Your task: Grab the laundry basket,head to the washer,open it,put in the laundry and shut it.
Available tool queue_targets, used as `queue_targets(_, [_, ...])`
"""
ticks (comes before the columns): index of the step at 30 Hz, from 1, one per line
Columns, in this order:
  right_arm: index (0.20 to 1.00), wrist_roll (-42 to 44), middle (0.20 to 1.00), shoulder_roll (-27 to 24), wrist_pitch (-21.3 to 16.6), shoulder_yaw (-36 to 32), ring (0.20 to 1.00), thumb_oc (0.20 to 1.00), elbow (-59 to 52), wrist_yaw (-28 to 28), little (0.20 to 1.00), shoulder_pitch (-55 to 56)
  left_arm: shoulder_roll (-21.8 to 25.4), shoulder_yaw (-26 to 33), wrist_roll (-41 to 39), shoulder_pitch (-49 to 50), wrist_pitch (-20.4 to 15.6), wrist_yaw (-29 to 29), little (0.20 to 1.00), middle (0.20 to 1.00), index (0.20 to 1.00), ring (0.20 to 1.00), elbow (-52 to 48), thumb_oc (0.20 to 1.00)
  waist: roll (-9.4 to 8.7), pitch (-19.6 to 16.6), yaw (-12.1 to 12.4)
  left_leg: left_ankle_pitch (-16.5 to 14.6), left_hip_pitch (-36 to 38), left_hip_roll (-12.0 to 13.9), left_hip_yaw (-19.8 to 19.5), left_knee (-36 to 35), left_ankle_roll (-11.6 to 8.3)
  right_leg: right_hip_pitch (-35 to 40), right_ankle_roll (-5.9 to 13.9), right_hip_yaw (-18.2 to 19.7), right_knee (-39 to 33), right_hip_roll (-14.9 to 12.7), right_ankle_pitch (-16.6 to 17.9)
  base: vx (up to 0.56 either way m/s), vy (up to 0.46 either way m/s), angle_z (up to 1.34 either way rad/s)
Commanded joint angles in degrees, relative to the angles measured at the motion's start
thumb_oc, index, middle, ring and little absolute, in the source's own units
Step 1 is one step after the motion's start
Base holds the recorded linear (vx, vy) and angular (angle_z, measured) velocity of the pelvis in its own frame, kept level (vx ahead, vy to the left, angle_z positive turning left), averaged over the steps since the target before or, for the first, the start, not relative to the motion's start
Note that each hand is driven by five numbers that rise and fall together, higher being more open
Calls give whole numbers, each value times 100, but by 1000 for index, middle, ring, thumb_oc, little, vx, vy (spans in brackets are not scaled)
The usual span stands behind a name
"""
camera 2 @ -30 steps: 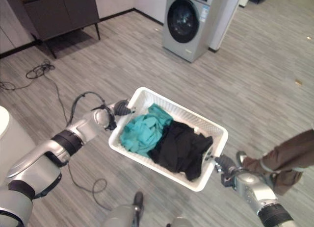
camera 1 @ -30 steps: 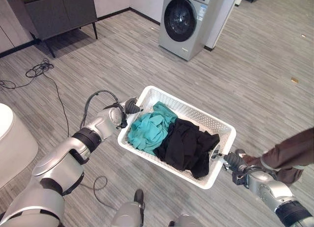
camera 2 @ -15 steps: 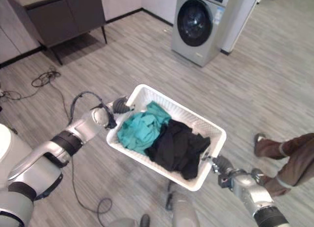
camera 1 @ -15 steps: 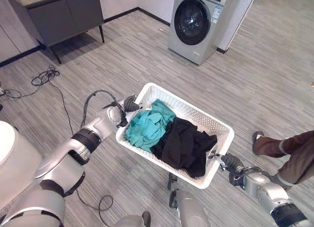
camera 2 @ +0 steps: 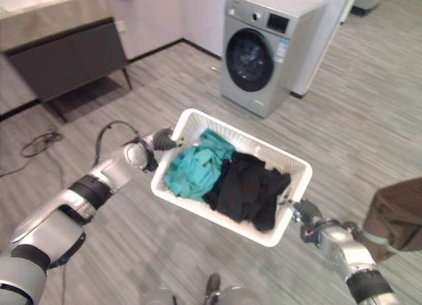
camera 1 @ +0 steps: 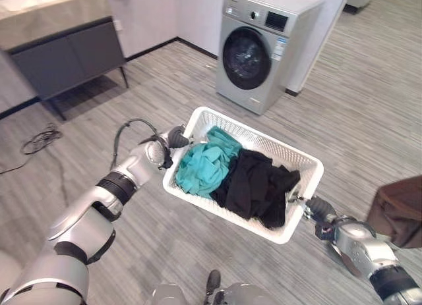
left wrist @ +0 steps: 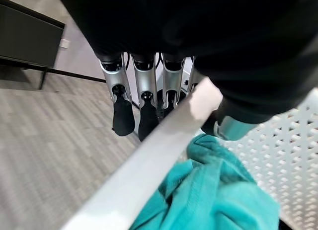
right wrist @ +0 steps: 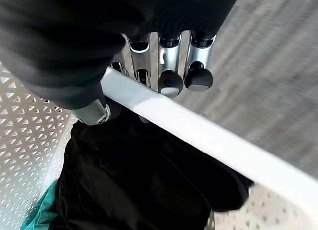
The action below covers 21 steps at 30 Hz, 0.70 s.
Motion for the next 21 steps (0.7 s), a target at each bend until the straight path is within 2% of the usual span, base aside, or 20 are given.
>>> queue_targets(1, [200, 257, 200, -341, -617, -275, 200, 200, -671, 235, 200, -196, -557, -30, -272, -760, -361, 146, 200, 200, 200, 200, -175, 200, 126, 15, 351, 452, 382, 216, 187, -2291, -180, 401, 1195, -363, -555, -523, -234, 272, 13, -19])
queue_targets(2, [200, 256, 200, -342, -615, -284, 200, 200, -676, 235, 200, -187, -566, -35, -272, -764, -364, 148, 200, 200, 200, 200, -168, 200, 113, 21, 356, 459, 403, 198, 198, -2314, -176, 410, 1201, -365, -556, -540, -237, 271, 39, -16])
queue_targets(4, [200, 246, 200, -326, -675, -347, 200, 200, -756, 229, 200, -72, -692, -44, -269, -783, -390, 164, 200, 200, 200, 200, -102, 200, 154, 41, 397, 490, 179, -9, 315, -3536, -210, 538, 1287, -342, -558, -525, -327, 305, 91, -20])
queue_targets(5, [200, 232, 200, -298, -713, -430, 200, 200, -857, 227, 200, 83, -803, -60, -219, -783, -409, 179, 200, 200, 200, 200, -46, 200, 172, -11, 464, 527, 156, -446, 335, -5001, -137, 637, 1380, -337, -548, -550, -415, 331, 98, -32])
queue_targets(6, [200, 232, 200, -297, -713, -430, 200, 200, -858, 227, 200, 87, -803, -61, -219, -780, -409, 179, 200, 200, 200, 200, -46, 200, 166, 5, 469, 510, 184, -452, 341, -4998, -140, 663, 1384, -333, -545, -558, -430, 339, 84, -28])
queue_targets(8, [200, 252, 200, -249, -772, -419, 200, 200, -832, 238, 200, 114, -850, -90, -163, -731, -436, 148, 200, 200, 200, 200, -18, 200, 242, -32, 575, 706, -3, -842, 254, -5900, -159, 838, 1405, -285, -536, -426, -588, 382, 36, -20])
queue_targets(9, [200, 217, 200, -169, -788, -342, 200, 200, -775, 239, 200, 43, -800, -102, -157, -683, -445, 105, 200, 200, 200, 200, -70, 200, 319, -75, 736, 758, -224, -1079, 88, -6367, -154, 1006, 1399, -101, -486, -307, -796, 404, 28, -33])
queue_targets(11, [200, 193, 200, -111, -788, -257, 200, 200, -722, 248, 200, -29, -770, -129, -159, -672, -451, 60, 200, 200, 200, 200, -110, 200, 295, -87, 811, 785, -269, -1165, 81, -6465, -153, 1096, 1403, -2, -414, -319, -909, 419, 36, -55])
queue_targets(13, [200, 217, 200, 11, -755, -71, 200, 200, -607, 267, 200, -249, -647, -177, -150, -696, -446, 54, 200, 200, 200, 200, -156, 200, 304, -299, 878, 893, 26, -1174, 0, -6625, -17, 1205, 1404, 201, -216, -249, -1136, 611, 73, -56])
queue_targets(15, [200, 213, 200, 52, -767, -27, 200, 200, -565, 277, 200, -287, -604, -190, -152, -686, -472, 66, 200, 200, 200, 200, -196, 200, 245, -384, 916, 951, 94, -1222, -40, -6558, 36, 1239, 1416, 249, -77, -287, -1164, 434, 63, -50])
queue_targets(16, [200, 185, 200, 148, -781, 11, 200, 200, -546, 327, 200, -311, -487, -200, -167, -610, -498, 57, 200, 200, 200, 200, -275, 200, 107, -465, 947, 824, 177, -1305, -57, -6306, 160, 1204, 1567, 305, 428, -361, -1030, 327, 59, -16])
queue_targets(17, [200, 183, 200, 155, -782, 15, 200, 200, -545, 327, 200, -312, -478, -202, -168, -605, -496, 57, 200, 200, 200, 200, -282, 200, 94, -470, 956, 806, 169, -1310, -41, -6286, 167, 1189, 1576, 317, 456, -376, -1048, 559, 138, 8])
queue_targets(18, [200, 141, 200, 237, -778, 66, 200, 200, -493, 352, 200, -389, -417, -212, -211, -540, -517, 54, 200, 200, 200, 200, -342, 200, -22, -415, 917, 510, 383, -1385, 99, -6115, 344, 843, 1949, 295, 1458, -607, -420, 368, 128, -5])
queue_targets(19, [200, 43, 200, 280, -750, 112, 200, 200, -433, 359, 200, -498, -425, -193, -193, -536, -520, 61, 200, 200, 200, 200, -345, 200, -34, -384, 876, 331, 534, -1381, 218, -6080, 436, 635, 2140, 213, 1928, -770, -43, 358, 125, -6])
queue_targets(20, [200, 42, 200, 280, -751, 115, 200, 200, -430, 359, 200, -505, -423, -191, -193, -538, -520, 61, 200, 200, 200, 200, -345, 200, -21, -393, 883, 345, 522, -1362, 223, -6088, 435, 616, 2135, 222, 1922, -753, -25, 314, 133, -30])
queue_targets(21, [200, -29, 200, 350, -729, 136, 200, 200, -360, 379, 200, -655, -374, -162, -217, -474, -513, 71, 200, 200, 200, 200, -386, 200, 72, -356, 826, 149, 821, -1299, 353, -6080, 533, 332, 2374, -93, 2726, -1050, 370, 309, 131, -29])
